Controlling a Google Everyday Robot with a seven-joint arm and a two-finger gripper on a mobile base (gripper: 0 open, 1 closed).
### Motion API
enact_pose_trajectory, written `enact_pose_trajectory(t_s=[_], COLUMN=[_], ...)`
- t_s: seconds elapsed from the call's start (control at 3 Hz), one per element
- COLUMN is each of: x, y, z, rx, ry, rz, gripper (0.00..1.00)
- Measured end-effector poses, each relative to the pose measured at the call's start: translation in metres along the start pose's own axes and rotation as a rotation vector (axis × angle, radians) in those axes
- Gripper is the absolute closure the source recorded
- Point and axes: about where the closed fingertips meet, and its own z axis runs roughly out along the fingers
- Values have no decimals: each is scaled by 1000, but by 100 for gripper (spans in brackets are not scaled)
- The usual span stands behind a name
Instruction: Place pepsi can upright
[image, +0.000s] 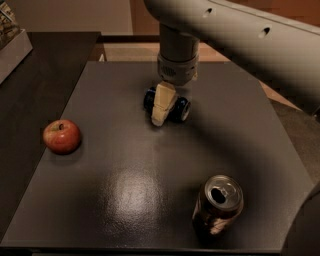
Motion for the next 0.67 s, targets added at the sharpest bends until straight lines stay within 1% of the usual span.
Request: enact_pose_trajectory(t_s=[0.33,0.67], x=[2,2], y=[0,2], z=[4,8], rx=[-9,-28], ry=[1,-16], rz=[33,43], gripper=[0,19])
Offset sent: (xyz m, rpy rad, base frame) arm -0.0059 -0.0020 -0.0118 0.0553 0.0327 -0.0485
